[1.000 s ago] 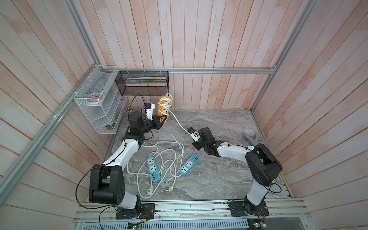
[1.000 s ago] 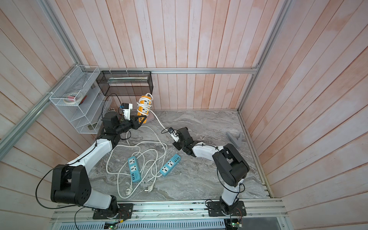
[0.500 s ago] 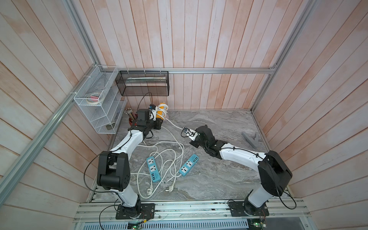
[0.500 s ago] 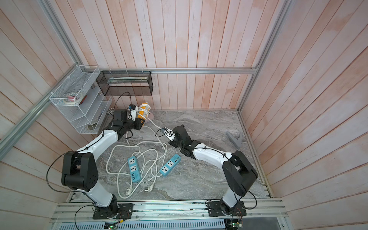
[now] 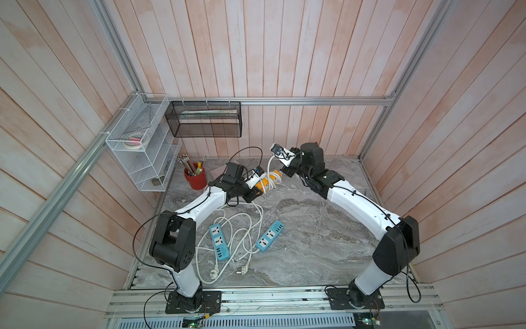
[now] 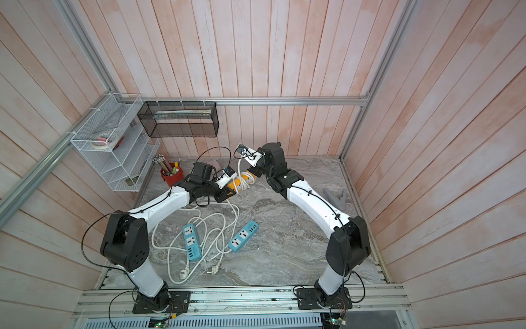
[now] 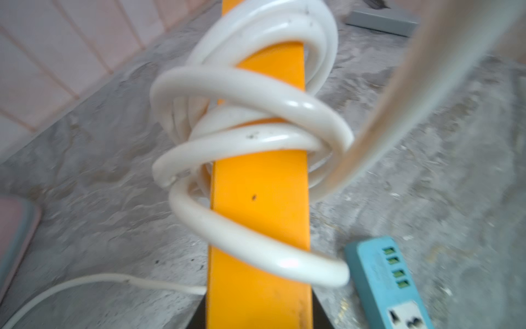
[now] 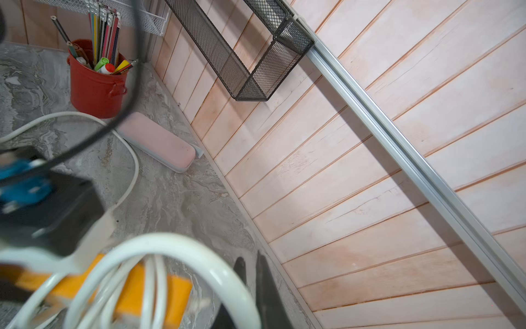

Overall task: Wrap the cord around the power strip
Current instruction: Wrap the power cord around the power strip.

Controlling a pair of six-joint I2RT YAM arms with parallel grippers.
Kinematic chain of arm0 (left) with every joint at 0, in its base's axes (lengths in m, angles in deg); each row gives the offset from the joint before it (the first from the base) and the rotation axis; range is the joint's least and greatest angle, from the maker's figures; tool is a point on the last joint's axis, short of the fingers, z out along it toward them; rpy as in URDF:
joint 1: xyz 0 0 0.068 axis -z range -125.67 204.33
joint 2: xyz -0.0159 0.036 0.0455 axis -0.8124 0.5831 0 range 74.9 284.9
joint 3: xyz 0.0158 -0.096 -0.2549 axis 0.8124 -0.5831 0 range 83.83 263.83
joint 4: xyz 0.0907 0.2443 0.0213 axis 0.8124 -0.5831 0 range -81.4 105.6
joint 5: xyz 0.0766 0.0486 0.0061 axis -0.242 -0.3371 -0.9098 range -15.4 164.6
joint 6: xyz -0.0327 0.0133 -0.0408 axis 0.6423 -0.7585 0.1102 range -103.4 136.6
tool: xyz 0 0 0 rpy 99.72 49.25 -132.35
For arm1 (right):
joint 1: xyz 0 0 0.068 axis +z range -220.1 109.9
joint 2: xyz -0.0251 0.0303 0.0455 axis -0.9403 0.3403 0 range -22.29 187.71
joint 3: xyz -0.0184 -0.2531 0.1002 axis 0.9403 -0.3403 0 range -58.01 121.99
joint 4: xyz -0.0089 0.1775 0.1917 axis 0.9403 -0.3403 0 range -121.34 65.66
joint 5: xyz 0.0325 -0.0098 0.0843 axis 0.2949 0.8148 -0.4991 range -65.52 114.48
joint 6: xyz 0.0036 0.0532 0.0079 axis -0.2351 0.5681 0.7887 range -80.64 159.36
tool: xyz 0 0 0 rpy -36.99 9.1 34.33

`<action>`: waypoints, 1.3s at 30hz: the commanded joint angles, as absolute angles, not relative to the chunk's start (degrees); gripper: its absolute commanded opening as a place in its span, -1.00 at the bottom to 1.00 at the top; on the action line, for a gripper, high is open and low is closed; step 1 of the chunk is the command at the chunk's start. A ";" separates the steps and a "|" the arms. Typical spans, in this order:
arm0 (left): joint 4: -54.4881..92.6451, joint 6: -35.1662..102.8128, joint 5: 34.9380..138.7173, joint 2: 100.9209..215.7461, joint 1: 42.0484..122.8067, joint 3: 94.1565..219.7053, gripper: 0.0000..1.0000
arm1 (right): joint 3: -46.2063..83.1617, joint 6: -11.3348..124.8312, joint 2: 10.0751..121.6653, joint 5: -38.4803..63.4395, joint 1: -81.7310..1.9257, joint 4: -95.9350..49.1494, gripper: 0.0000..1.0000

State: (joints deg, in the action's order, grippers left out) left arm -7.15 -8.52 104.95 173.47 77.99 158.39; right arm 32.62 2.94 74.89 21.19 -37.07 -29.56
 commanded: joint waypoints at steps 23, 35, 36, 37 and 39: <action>-3.03 -8.44 134.50 161.87 83.77 155.16 -1.00 | 24.74 35.02 91.16 -21.56 -47.47 -12.62 -0.32; 11.75 2.66 134.64 158.92 82.30 151.75 -1.00 | 14.49 50.26 93.63 -5.44 -42.64 5.46 -0.20; 11.95 2.67 134.68 158.87 82.19 151.86 -1.00 | 14.20 50.87 94.15 -4.18 -42.34 6.23 -0.20; 12.03 2.79 134.47 158.86 82.07 151.93 -1.00 | 13.72 51.68 94.56 -3.03 -41.98 7.53 -0.21; 12.08 3.06 134.15 158.95 82.06 151.94 -1.00 | 13.19 52.58 95.24 -2.62 -41.42 9.56 -0.30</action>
